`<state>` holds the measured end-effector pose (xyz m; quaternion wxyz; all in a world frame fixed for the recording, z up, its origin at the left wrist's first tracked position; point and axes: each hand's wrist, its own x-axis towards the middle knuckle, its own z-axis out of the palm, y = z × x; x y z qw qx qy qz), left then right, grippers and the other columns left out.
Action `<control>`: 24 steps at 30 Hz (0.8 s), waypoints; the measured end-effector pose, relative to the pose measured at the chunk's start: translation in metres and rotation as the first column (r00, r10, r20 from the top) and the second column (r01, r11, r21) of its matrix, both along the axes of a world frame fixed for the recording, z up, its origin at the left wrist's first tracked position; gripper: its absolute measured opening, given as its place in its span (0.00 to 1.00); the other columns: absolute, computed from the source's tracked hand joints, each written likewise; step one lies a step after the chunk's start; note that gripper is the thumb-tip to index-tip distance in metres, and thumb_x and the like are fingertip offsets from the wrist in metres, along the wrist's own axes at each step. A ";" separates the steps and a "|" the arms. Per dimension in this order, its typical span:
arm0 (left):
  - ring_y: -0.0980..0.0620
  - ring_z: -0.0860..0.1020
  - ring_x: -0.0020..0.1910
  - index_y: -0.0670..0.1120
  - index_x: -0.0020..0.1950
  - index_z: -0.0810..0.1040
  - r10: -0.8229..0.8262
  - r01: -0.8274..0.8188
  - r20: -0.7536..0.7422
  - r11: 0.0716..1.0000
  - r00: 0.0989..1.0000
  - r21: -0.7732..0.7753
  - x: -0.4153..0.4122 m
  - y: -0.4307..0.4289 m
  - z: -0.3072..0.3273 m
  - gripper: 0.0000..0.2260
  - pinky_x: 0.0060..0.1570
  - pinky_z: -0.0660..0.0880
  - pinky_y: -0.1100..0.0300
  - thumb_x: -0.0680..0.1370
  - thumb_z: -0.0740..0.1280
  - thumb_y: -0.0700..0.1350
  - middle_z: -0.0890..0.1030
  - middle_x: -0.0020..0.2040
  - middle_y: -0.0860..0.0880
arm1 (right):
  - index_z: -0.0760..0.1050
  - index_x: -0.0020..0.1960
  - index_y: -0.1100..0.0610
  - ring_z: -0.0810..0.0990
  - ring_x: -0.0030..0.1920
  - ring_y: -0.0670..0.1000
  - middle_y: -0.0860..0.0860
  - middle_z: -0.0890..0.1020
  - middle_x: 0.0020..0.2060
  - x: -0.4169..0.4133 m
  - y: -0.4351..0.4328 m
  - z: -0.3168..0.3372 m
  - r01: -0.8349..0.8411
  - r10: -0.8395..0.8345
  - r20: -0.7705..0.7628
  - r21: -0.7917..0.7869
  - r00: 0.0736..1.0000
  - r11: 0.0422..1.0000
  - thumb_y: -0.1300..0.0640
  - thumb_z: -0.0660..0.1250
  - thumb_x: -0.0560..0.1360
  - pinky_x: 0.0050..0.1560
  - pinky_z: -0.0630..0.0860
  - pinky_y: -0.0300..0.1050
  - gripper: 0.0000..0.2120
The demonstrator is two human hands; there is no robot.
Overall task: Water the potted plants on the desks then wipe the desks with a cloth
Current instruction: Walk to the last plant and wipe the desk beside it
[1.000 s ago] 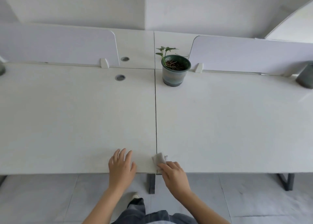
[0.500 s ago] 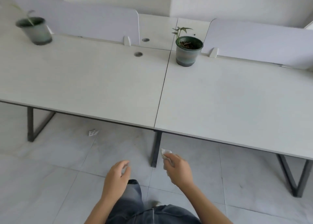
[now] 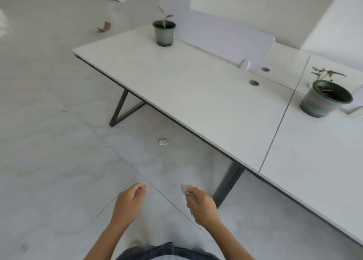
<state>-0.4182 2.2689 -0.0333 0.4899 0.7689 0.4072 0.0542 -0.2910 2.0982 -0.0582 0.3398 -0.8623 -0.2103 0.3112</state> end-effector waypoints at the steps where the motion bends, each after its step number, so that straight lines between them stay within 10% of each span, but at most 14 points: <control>1: 0.50 0.78 0.48 0.51 0.46 0.75 0.063 -0.063 0.008 0.998 0.998 -0.001 -0.013 0.019 0.002 0.05 0.42 0.69 0.65 0.78 0.61 0.42 0.80 0.43 0.50 | 0.75 0.53 0.50 0.73 0.34 0.49 0.50 0.77 0.42 -0.009 0.022 -0.002 -0.047 0.047 -0.011 0.000 0.999 0.999 0.56 0.57 0.77 0.35 0.72 0.43 0.10; 13: 0.42 0.79 0.48 0.44 0.46 0.77 0.488 -0.491 -0.083 0.871 0.869 -0.025 -0.095 0.163 -0.020 0.07 0.46 0.67 0.56 0.78 0.60 0.41 0.80 0.43 0.44 | 0.74 0.57 0.53 0.74 0.36 0.47 0.53 0.79 0.47 -0.034 0.179 -0.006 -0.255 0.257 0.027 -0.051 0.966 0.966 0.56 0.56 0.78 0.38 0.70 0.37 0.12; 24: 0.54 0.78 0.43 0.54 0.43 0.74 0.147 -0.141 -0.123 0.988 0.981 0.061 0.046 0.246 -0.010 0.08 0.42 0.72 0.66 0.79 0.59 0.46 0.78 0.40 0.57 | 0.74 0.53 0.52 0.77 0.37 0.49 0.51 0.80 0.40 0.088 0.320 -0.007 -0.286 0.286 0.118 -0.018 0.951 0.958 0.54 0.55 0.78 0.38 0.75 0.43 0.10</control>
